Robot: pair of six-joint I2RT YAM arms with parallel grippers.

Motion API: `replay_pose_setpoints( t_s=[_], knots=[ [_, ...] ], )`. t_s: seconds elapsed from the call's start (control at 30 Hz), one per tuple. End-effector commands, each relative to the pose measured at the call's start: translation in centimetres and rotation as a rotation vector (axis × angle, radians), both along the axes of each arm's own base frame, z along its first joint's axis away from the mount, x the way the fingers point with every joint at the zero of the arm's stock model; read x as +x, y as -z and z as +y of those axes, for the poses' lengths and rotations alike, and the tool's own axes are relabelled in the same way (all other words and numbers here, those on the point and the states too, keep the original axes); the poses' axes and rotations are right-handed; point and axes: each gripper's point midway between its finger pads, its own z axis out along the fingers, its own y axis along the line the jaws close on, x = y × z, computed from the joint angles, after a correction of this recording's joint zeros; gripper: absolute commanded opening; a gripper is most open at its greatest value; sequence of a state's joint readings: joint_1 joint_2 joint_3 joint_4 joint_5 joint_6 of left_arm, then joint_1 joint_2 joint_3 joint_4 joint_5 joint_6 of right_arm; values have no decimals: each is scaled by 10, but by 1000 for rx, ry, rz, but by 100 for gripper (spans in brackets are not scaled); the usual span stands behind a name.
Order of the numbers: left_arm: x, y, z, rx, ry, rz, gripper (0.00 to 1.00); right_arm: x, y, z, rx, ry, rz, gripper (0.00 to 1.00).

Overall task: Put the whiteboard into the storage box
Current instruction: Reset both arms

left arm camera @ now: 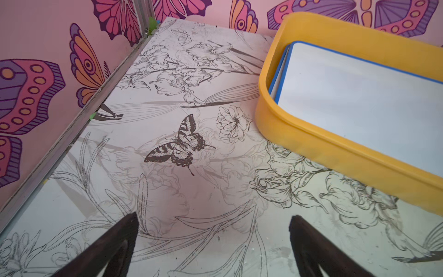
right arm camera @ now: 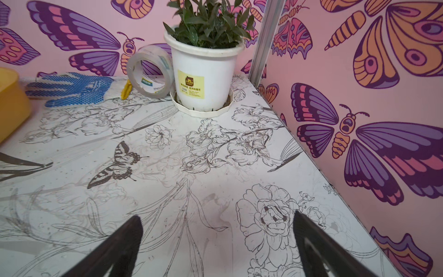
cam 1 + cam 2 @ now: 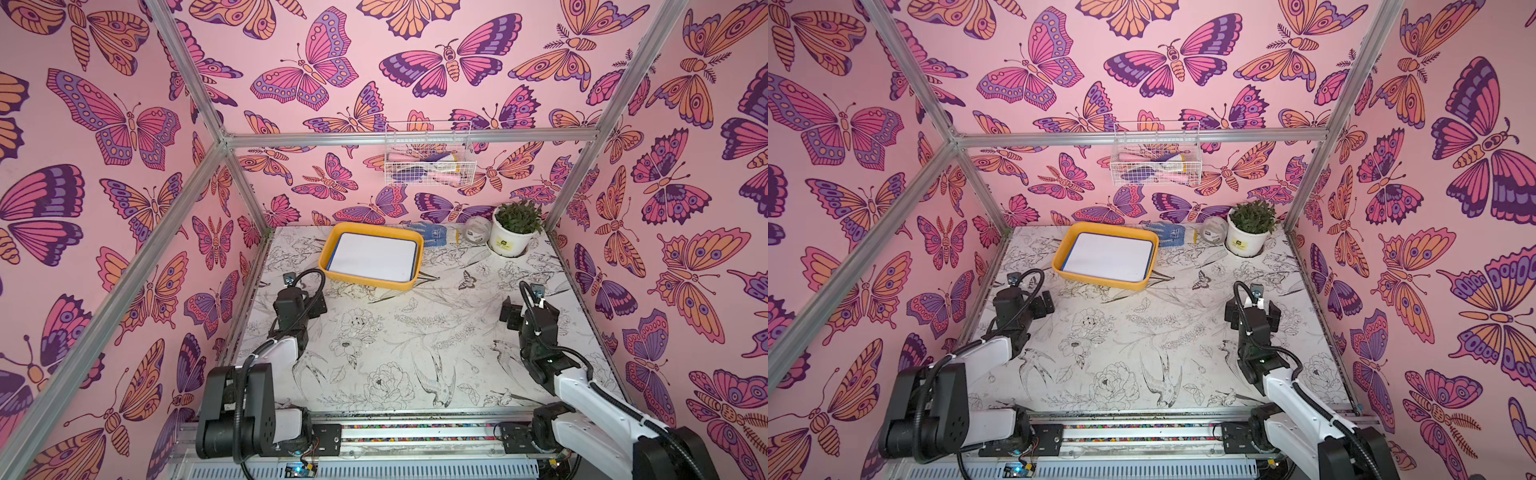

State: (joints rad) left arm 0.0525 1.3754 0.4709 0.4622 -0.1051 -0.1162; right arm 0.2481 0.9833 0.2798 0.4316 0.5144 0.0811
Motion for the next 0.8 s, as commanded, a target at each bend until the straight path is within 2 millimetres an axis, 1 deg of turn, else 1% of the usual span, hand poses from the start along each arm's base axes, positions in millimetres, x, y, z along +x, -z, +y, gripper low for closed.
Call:
replay_pose_setpoints(
  t_s=[0.0,0.13,0.17,0.23,0.33,0.43,0.5,0.57,0.63,0.67,0.7,0.73,0.77],
  knots=[
    [12,-8,-7,53,50,-101,100,12,-12,-1,2,0,-63,99],
    [17,0,-18,61,111,-163,100,19,-1,-10,34,15,-77,99],
    [16,1,-19,54,116,-150,100,21,2,-12,30,20,-78,99],
    [16,2,-19,56,116,-155,100,24,2,-11,24,11,-100,99],
    [15,5,-25,56,154,-170,100,30,4,-10,5,5,-122,99],
    [15,5,-25,55,155,-168,100,30,6,-10,9,5,-107,99],
    [15,5,-25,57,156,-170,100,32,5,-9,-5,-8,-129,99],
    [15,5,-26,57,158,-170,100,40,11,-7,-20,-21,-127,99],
    [15,5,-25,57,157,-171,100,50,23,-1,-33,-49,-91,99],
    [15,5,-26,59,158,-170,100,53,23,-1,-30,-52,-104,99],
    [15,5,-25,58,157,-169,100,52,26,-5,-14,-42,-104,99],
    [15,5,-26,58,158,-169,100,51,34,-9,9,-37,-84,99],
    [15,5,-26,57,158,-169,100,53,34,-8,15,-57,-85,99]
  ],
)
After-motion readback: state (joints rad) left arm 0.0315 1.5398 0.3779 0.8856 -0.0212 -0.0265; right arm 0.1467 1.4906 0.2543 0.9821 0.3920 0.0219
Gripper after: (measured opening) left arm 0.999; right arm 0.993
